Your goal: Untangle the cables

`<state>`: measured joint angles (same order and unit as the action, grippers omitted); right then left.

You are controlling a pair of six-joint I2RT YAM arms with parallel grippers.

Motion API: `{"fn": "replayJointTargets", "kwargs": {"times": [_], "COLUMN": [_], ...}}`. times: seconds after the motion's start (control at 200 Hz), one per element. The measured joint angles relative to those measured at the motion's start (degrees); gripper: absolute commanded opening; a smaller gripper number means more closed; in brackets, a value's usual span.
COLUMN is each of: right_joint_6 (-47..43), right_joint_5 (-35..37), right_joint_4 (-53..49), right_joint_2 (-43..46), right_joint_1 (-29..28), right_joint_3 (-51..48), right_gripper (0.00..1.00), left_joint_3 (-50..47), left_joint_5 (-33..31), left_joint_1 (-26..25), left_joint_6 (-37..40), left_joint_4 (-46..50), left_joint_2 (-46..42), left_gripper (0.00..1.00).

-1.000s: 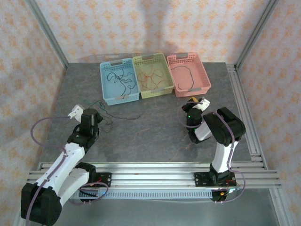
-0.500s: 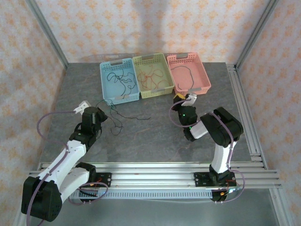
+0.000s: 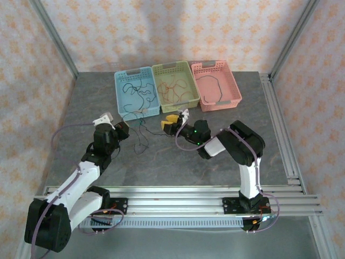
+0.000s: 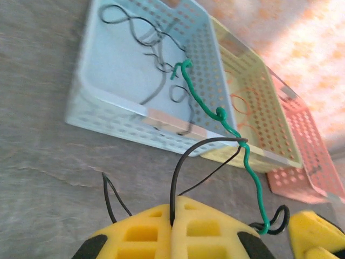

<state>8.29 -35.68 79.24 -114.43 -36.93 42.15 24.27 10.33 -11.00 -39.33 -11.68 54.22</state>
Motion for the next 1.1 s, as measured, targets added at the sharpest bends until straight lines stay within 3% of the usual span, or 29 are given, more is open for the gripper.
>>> {"fn": "replayJointTargets", "kwargs": {"times": [0.215, 0.305, 0.5, 0.796, 1.101], "right_joint_6": [-1.92, -2.6, -3.48, -3.69, -4.42], "right_joint_5": [-6.1, -7.3, -8.96, -11.37, -12.02], "right_joint_4": [0.0, 0.0, 0.04, -0.15, -0.87], "right_joint_2": [-0.94, -1.07, -1.46, -2.56, -2.89], "right_joint_1": [-0.42, -0.55, -0.55, -0.52, -0.59], "right_joint_3": [0.74, 0.74, 0.9, 2.05, 2.12], "right_gripper": [0.56, 0.51, 0.39, 0.42, 0.0], "left_joint_3": [1.29, 2.64, 3.23, 3.3, 4.31], "left_joint_5": [4.87, 6.19, 6.38, 6.4, 6.82], "left_joint_1": [-5.55, -7.04, -7.39, -7.37, -7.76], "left_joint_6": [3.61, 5.01, 6.49, 6.93, 7.82], "left_joint_4": [-1.22, -1.42, -1.4, -1.4, -1.38], "left_joint_2": [3.54, 4.52, 5.2, 5.22, 7.34], "left_gripper": [0.0, 0.0, 0.0, 0.0, 0.0]}}
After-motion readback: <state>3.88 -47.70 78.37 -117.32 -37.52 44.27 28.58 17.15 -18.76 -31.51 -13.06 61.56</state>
